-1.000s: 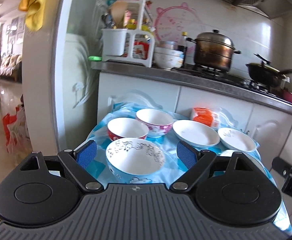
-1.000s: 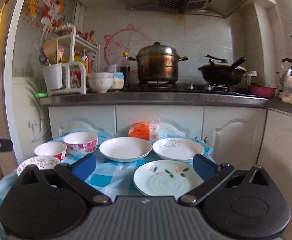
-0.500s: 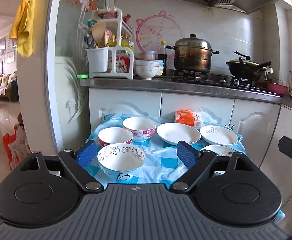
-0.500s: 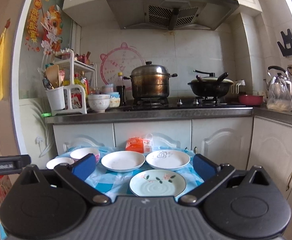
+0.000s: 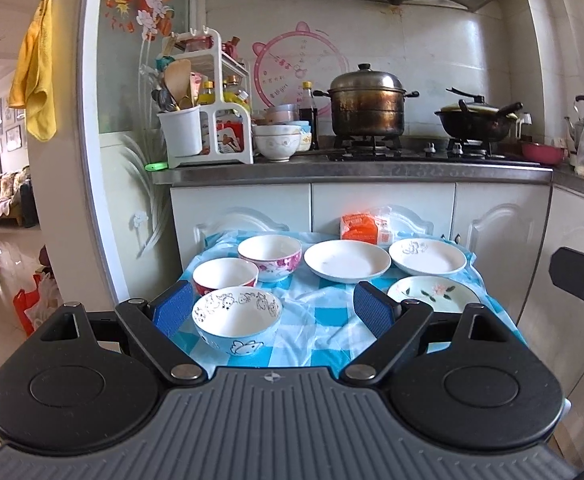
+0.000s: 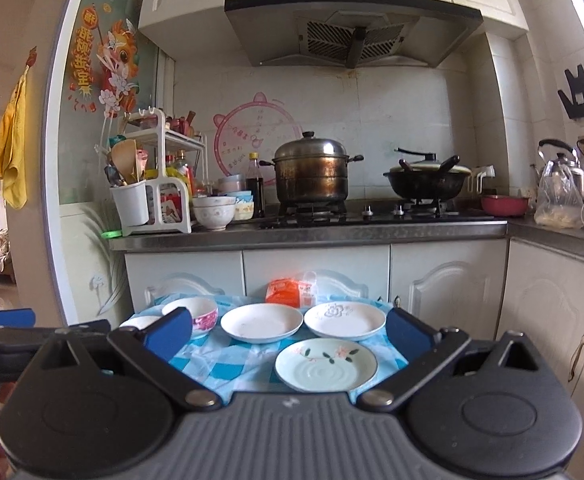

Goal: Organize plates and bowls
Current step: 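Bring both tools from the doorway over the table of dishes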

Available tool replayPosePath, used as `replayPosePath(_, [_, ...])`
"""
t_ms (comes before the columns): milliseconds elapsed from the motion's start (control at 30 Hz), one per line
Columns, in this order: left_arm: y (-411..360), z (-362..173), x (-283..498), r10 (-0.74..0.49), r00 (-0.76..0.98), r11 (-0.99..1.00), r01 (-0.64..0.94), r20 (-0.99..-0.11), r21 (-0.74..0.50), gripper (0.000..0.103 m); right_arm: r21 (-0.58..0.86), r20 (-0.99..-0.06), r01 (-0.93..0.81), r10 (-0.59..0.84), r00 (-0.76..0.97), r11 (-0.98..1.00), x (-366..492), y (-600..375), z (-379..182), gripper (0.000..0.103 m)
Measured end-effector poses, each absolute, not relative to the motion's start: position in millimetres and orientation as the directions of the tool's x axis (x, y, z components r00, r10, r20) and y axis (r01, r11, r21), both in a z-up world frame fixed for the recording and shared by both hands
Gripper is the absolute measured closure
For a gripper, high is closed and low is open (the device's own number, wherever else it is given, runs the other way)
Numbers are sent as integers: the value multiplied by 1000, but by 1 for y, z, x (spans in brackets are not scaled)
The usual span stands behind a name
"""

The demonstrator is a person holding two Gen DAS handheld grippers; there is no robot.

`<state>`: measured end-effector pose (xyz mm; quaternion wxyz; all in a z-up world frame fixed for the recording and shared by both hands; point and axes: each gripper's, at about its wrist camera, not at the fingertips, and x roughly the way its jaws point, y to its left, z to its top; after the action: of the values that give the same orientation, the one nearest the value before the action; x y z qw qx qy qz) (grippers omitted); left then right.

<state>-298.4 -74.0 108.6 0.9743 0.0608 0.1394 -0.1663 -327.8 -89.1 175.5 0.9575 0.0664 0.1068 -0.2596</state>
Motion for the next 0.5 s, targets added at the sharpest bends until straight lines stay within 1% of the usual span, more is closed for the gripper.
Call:
replayPosePath(200, [-73,103,-301,-317,892,926,364,-321,97,0,98,-266,515,-477,838,851,-331,-91,166,1])
replayPosePath(500, [-77,86,-287,-329,855,908,403,-401,114,0,128,-339,572,-506,793,810,-327,-101,131,1])
